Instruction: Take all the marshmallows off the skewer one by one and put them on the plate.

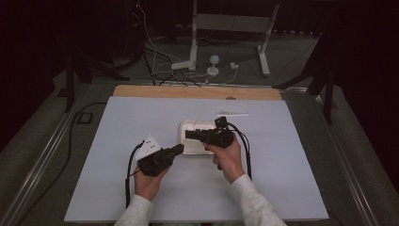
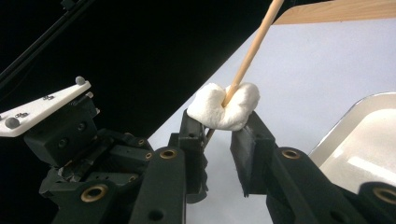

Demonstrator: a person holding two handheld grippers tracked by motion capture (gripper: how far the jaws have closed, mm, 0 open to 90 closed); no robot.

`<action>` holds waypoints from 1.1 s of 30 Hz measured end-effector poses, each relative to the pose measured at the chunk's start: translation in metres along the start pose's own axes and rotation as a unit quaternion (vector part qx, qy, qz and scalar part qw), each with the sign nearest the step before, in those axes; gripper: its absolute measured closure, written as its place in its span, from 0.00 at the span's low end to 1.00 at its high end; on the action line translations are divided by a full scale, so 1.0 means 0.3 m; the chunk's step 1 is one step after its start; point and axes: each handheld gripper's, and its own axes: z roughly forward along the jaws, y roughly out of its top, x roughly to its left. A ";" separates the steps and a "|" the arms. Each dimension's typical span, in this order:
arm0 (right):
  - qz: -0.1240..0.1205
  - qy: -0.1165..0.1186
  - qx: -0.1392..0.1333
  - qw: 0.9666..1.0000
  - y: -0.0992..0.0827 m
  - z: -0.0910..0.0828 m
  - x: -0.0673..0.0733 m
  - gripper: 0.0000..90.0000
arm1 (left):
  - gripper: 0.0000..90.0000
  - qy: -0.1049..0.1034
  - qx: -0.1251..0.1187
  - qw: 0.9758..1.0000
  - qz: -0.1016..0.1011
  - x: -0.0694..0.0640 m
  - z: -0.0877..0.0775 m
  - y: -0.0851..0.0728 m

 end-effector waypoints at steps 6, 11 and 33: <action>-0.001 -0.003 -0.009 1.000 0.013 -0.010 0.003 0.83 | 1.00 0.003 -0.004 1.000 0.003 -0.003 -0.004 0.002; 0.002 -0.007 -0.017 1.000 0.016 -0.015 0.003 0.83 | 1.00 0.007 -0.002 1.000 0.008 -0.006 -0.004 0.002; 0.019 -0.030 -0.067 0.997 0.078 -0.111 -0.042 0.84 | 1.00 0.004 0.020 0.999 0.038 -0.014 0.002 -0.011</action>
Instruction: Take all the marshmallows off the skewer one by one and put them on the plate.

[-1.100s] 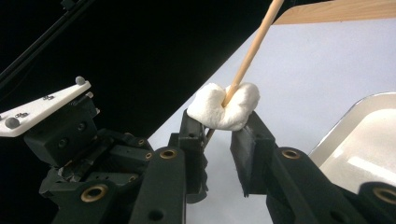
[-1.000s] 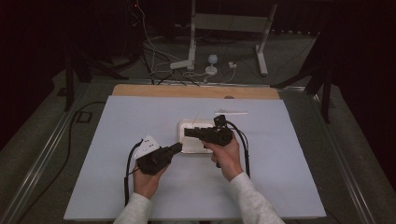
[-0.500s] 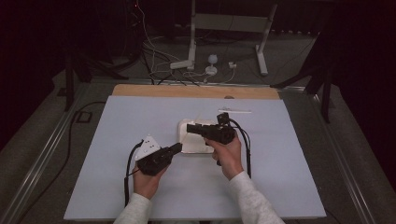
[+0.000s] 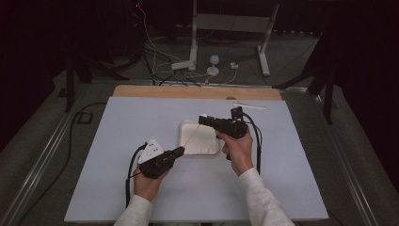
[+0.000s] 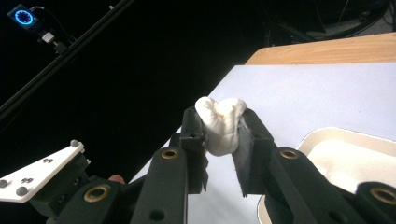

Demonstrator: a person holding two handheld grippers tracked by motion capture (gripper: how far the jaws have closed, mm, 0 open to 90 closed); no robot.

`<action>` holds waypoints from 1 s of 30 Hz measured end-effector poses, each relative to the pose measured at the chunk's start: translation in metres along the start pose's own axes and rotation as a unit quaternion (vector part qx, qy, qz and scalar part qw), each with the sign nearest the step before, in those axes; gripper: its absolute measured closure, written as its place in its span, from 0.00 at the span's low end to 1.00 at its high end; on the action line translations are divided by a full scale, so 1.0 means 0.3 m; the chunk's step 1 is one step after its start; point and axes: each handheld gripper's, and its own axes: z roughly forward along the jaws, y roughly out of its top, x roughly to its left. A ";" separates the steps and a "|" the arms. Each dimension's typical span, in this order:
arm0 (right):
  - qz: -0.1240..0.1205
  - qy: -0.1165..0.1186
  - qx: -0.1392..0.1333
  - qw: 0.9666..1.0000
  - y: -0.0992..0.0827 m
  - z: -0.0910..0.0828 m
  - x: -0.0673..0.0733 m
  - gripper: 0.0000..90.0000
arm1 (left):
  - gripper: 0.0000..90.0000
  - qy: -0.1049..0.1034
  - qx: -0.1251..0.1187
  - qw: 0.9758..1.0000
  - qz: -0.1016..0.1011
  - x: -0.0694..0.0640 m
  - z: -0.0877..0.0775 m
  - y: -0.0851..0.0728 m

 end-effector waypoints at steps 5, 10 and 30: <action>-0.005 -0.006 -0.001 1.000 0.014 -0.003 0.005 0.84 | 1.00 0.002 -0.002 1.000 0.004 -0.001 -0.005 0.002; 0.000 -0.006 -0.006 1.000 0.019 -0.009 0.000 0.84 | 1.00 0.008 0.001 1.000 0.011 -0.004 -0.007 0.003; 0.020 -0.027 -0.045 0.998 0.036 -0.042 -0.034 0.86 | 1.00 0.031 0.026 0.999 0.027 0.012 -0.022 -0.031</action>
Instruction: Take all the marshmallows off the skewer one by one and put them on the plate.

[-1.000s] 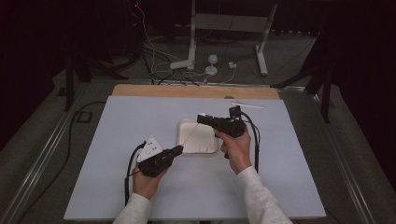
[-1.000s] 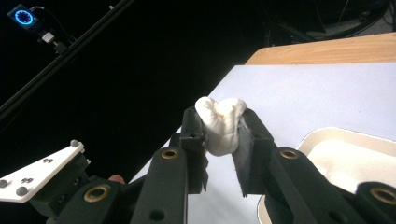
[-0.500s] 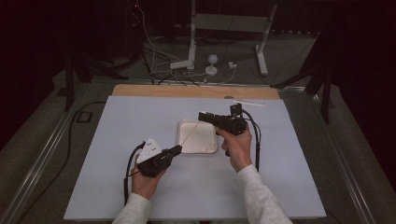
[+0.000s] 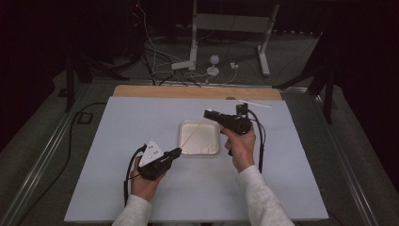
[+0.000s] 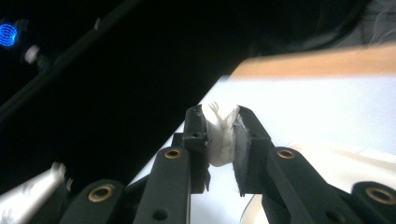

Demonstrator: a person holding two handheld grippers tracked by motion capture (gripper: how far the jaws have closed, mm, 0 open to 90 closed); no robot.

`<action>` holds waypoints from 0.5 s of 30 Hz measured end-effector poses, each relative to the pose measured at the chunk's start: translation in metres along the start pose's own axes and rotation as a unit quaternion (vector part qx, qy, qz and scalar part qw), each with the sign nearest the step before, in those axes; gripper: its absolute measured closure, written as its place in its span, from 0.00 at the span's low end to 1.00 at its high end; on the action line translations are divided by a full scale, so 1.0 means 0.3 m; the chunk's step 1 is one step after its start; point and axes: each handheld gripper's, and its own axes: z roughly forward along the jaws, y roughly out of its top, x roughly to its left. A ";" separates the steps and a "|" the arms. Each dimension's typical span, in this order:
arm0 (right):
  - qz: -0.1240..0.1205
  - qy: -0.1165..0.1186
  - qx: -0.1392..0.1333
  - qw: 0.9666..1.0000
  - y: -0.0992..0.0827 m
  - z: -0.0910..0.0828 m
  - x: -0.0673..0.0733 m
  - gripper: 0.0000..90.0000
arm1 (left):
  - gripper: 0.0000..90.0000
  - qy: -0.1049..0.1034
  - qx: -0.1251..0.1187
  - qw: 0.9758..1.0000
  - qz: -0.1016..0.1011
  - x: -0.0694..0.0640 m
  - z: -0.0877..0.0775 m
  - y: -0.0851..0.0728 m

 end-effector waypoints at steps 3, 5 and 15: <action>-0.008 -0.005 -0.004 1.000 0.033 -0.050 -0.019 0.86 | 1.00 -0.001 -0.014 1.000 -0.026 0.028 -0.012 -0.004; -0.017 -0.008 0.008 1.000 0.033 -0.061 -0.018 0.85 | 1.00 0.001 -0.016 0.999 -0.027 0.028 -0.011 0.000; -0.048 -0.020 0.041 0.998 -0.014 -0.014 -0.014 0.82 | 1.00 0.012 -0.015 0.999 -0.040 0.025 -0.004 0.003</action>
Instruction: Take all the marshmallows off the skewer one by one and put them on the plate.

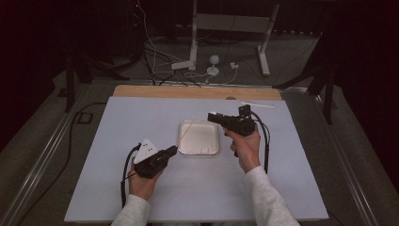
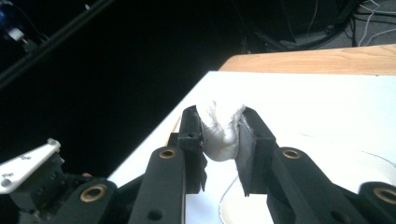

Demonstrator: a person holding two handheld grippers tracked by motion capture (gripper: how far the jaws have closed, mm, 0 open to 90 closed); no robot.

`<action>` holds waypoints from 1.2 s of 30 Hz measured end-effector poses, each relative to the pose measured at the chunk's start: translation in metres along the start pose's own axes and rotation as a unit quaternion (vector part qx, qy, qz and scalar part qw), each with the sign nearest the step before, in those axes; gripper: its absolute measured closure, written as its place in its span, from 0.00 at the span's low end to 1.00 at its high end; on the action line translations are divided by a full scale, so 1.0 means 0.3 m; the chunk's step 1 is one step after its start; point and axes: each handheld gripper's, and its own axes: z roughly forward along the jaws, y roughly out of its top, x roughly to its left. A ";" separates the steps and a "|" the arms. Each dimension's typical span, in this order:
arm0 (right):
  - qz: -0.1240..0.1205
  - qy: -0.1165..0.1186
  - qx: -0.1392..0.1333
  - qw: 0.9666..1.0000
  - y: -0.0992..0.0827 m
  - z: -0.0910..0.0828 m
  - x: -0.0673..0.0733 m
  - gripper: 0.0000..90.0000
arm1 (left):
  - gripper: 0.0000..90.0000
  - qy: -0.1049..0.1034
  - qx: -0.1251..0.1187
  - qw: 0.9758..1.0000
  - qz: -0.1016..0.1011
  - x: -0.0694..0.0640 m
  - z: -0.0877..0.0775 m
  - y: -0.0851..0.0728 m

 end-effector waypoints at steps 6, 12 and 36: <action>-0.010 -0.020 0.019 1.000 -0.025 0.005 -0.013 0.82 | 1.00 0.006 -0.002 1.000 -0.011 0.003 0.004 0.001; -0.024 -0.044 0.046 0.998 -0.068 0.023 -0.033 0.81 | 1.00 0.005 0.002 1.000 -0.015 -0.006 0.021 0.001; -0.069 -0.132 0.142 0.979 -0.200 0.142 -0.086 0.79 | 0.99 0.004 -0.005 0.999 -0.037 -0.004 0.028 0.007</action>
